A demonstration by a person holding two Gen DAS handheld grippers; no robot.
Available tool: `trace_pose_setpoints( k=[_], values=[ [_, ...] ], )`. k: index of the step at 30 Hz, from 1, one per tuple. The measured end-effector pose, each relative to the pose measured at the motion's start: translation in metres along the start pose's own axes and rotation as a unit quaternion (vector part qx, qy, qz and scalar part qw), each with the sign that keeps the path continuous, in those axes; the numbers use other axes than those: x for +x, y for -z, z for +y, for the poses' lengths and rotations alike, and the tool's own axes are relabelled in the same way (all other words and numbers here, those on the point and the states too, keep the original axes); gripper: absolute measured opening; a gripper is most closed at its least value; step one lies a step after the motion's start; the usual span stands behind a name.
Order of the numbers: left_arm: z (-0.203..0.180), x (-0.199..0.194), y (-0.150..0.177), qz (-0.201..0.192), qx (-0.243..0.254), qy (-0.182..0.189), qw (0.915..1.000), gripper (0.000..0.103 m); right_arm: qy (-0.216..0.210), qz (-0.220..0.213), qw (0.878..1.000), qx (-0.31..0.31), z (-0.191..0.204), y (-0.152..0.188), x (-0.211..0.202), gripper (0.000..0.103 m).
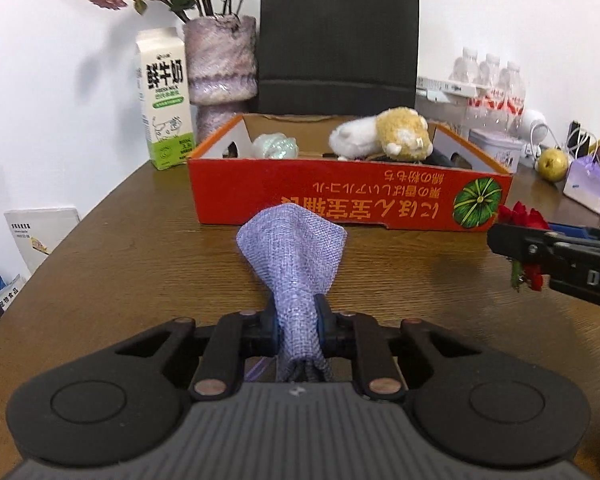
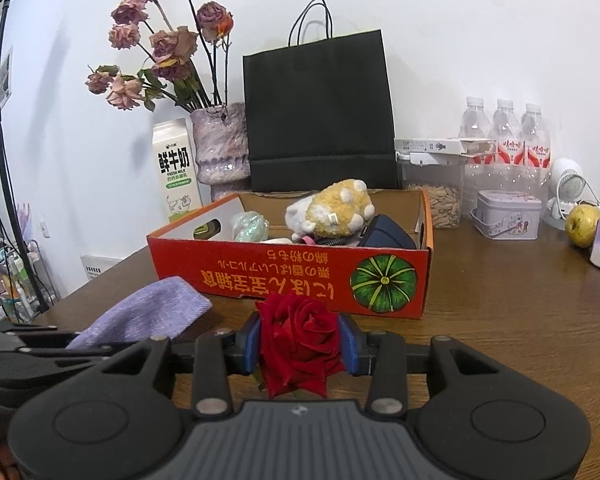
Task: Organize objects
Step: 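Carry the lavender pouch and red flower with both tools over the red box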
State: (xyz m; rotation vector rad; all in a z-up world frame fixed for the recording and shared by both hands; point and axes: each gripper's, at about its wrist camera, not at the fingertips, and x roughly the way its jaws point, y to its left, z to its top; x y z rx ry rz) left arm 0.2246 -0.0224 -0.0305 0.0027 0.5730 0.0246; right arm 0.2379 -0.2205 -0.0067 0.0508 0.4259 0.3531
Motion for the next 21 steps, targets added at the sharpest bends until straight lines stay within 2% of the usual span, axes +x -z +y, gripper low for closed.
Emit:
trace_pose_setpoints(
  k=[11,21],
  values=[
    [-0.001,-0.024,0.003,-0.022,-0.018,0.006,0.9996,0.017,0.01,-0.026,0.999,-0.02,0.014,0.0,-0.016,0.038],
    [0.0,-0.033,-0.009,-0.041,-0.028,0.014,0.9987,0.017,0.013,-0.047,0.998,-0.036,0.03,-0.008,-0.026,0.038]
  ],
)
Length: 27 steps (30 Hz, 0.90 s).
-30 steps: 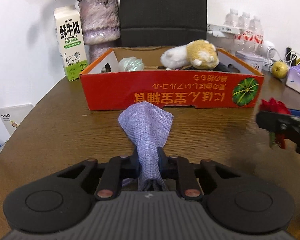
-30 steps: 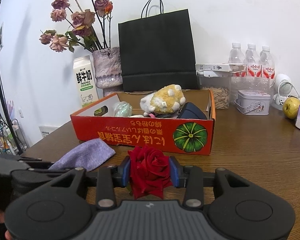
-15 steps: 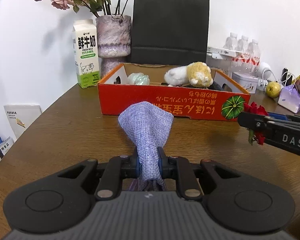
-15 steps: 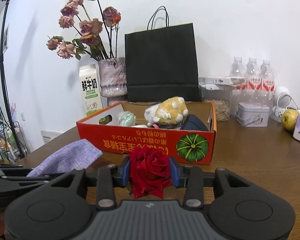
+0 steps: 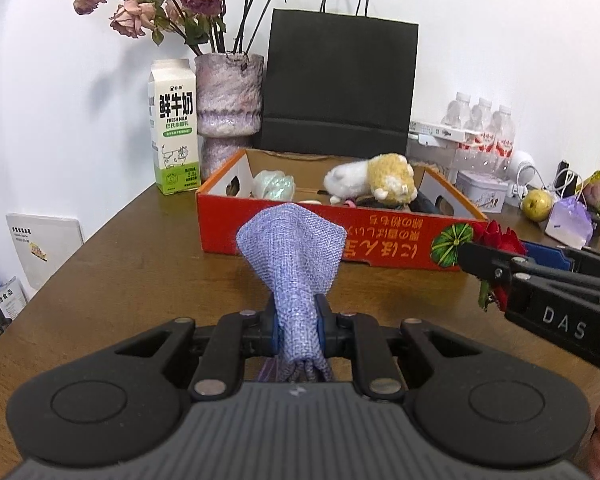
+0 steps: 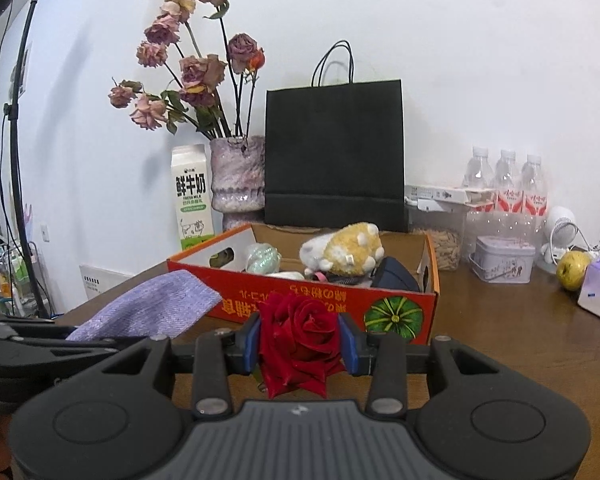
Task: Organize objects
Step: 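Carry the lavender pouch and red flower with both tools over the red box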
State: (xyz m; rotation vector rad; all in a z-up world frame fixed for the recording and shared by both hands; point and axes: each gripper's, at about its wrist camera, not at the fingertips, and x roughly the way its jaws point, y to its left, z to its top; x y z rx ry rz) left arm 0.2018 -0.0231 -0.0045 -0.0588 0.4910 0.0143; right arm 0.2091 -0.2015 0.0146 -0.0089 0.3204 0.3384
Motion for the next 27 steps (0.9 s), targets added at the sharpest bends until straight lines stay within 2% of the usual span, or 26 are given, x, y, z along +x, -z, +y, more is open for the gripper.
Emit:
trace_pose_setpoints(
  k=[15,27],
  values=[
    [-0.001,0.014,-0.037,-0.021,0.004,-0.001,0.9998,0.017,-0.001,-0.02,1.0,0.007,0.015,-0.026,0.025,0.038],
    [0.004,0.044,-0.069,-0.04,-0.024,-0.003,0.9989,0.017,0.008,-0.04,0.999,0.033,-0.005,-0.044,0.059,0.038]
  ],
)
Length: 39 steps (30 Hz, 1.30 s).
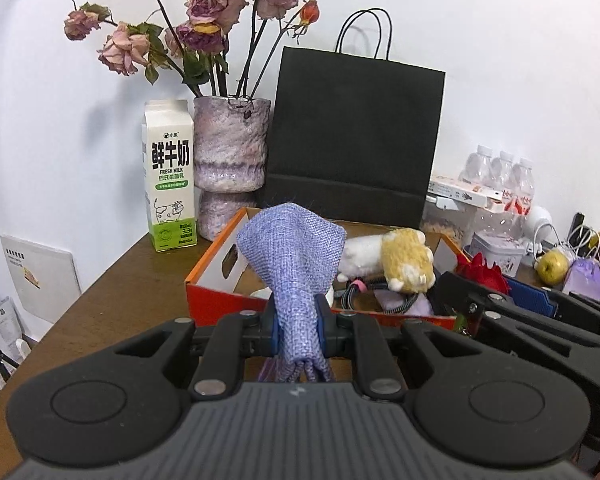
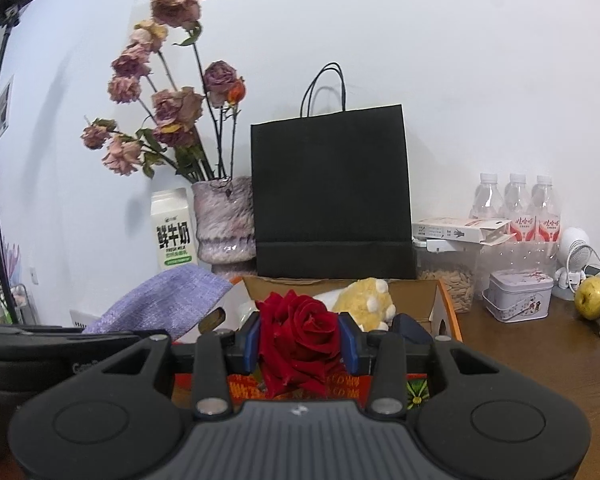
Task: Organize objects
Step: 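Carry the lavender pouch and red flower with both tools over the red box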
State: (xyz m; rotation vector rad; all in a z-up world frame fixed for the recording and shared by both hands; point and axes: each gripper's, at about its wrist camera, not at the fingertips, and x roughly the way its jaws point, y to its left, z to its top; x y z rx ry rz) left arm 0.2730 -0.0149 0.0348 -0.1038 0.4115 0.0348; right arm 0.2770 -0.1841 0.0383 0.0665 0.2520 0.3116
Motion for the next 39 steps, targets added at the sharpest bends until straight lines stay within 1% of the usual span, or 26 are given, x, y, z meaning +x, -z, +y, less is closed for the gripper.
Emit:
trace_pose_setpoints(
  k=[1,11,16,24,33,39],
  values=[
    [0.001,0.004,-0.002,0.001,-0.001,0.001,1.0,0.017,-0.004,-0.007,1.0,-0.004,-0.001,-0.001,0.004,0.038],
    [-0.002,0.038,-0.016,0.002,-0.001,0.003,1.0,0.017,0.006,-0.005,1.0,-0.009,-0.008,-0.009,0.038,0.038],
    [-0.006,0.055,-0.025,-0.002,0.004,0.003,1.0,0.017,0.019,-0.005,1.0,-0.008,-0.016,-0.014,0.054,0.038],
    [-0.01,0.087,-0.034,0.003,0.012,0.003,0.9999,0.017,0.043,-0.002,0.999,-0.004,-0.039,-0.021,0.08,0.038],
    [-0.01,0.12,-0.041,0.008,0.02,-0.002,0.9998,0.017,0.068,0.011,0.998,-0.003,-0.065,-0.026,0.108,0.038],
    [-0.012,0.14,-0.044,0.013,0.029,-0.002,0.9995,0.017,0.077,0.027,0.997,-0.003,-0.076,-0.027,0.124,0.038]
  ],
)
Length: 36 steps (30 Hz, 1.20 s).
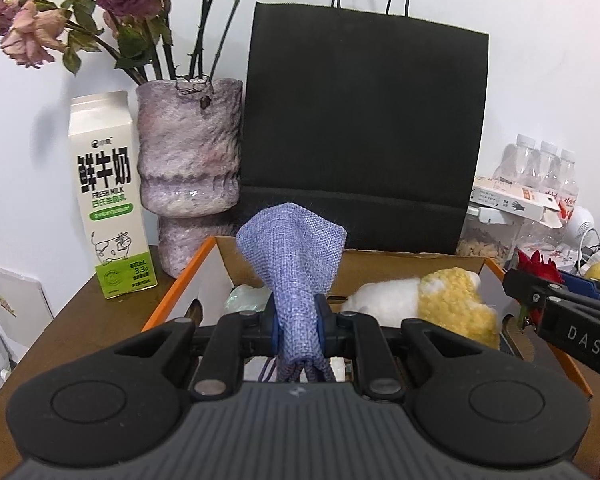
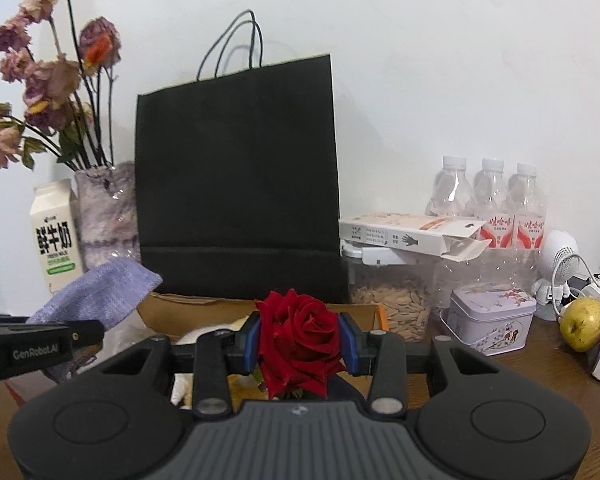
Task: Organize objects
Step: 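Carry the lavender pouch and red flower with both tools over the red box, then open the left tool to drop the pouch while the right tool releases the flower into the box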
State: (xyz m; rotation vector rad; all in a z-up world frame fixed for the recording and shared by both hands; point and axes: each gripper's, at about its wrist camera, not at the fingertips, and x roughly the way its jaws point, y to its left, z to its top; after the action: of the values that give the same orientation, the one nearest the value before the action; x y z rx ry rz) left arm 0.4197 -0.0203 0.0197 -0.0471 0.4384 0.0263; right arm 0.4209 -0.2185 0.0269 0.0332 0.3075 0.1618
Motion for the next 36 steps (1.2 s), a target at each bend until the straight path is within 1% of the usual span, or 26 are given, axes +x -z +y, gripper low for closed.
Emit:
trace_pose_setpoints(
  k=[8,11,12,13,14,15,16,17,18,20,22,23,30,36],
  values=[
    [0.0,0.017,-0.003,0.002,0.006,0.0,1.0,0.017,-0.006,0.018,1.0,-0.002,-0.003,-0.001,0.015,0.04],
    [0.0,0.021,-0.003,0.003,0.009,0.0,1.0,0.02,-0.009,0.024,1.0,-0.004,-0.002,-0.002,0.019,0.041],
    [0.0,0.021,-0.003,0.004,0.012,0.001,0.9999,0.025,-0.009,0.026,1.0,-0.005,-0.001,-0.002,0.02,0.041],
    [0.001,0.021,-0.003,0.002,0.013,0.0,0.9999,0.035,-0.01,0.026,1.0,-0.004,-0.002,-0.002,0.02,0.041],
    [0.001,0.021,-0.003,0.002,0.012,-0.002,0.9999,0.044,-0.012,0.026,1.0,-0.002,-0.002,-0.002,0.02,0.045],
    [0.002,0.02,-0.004,0.0,0.01,-0.005,0.9999,0.063,-0.014,0.026,1.0,0.0,-0.003,-0.003,0.019,0.054],
    [0.003,0.019,-0.004,-0.004,0.009,-0.009,0.9999,0.08,-0.015,0.025,1.0,0.003,-0.004,-0.003,0.018,0.059],
    [0.004,0.018,-0.004,-0.008,0.01,-0.013,0.9998,0.088,-0.015,0.024,1.0,0.005,-0.005,-0.004,0.017,0.073],
    [0.005,0.017,-0.005,-0.011,0.011,-0.016,0.9997,0.102,-0.013,0.021,1.0,0.006,-0.005,-0.004,0.016,0.086],
    [0.005,0.015,-0.005,-0.022,0.016,-0.025,0.9993,0.103,-0.013,0.015,1.0,0.008,-0.006,-0.005,0.014,0.093],
    [0.007,0.017,-0.006,-0.019,0.018,-0.03,0.9992,0.103,-0.008,0.016,1.0,0.012,-0.007,-0.007,0.013,0.097],
    [0.008,0.017,-0.007,-0.017,0.015,-0.03,0.9993,0.103,-0.007,0.016,1.0,0.014,-0.008,-0.007,0.013,0.103],
    [0.011,0.018,-0.007,-0.01,0.014,-0.03,0.9994,0.103,-0.011,0.022,1.0,0.019,-0.008,-0.007,0.013,0.103],
    [0.012,0.012,-0.004,0.003,0.015,-0.018,0.9997,0.103,-0.016,0.024,0.999,0.02,-0.005,-0.007,0.006,0.103]
  ],
)
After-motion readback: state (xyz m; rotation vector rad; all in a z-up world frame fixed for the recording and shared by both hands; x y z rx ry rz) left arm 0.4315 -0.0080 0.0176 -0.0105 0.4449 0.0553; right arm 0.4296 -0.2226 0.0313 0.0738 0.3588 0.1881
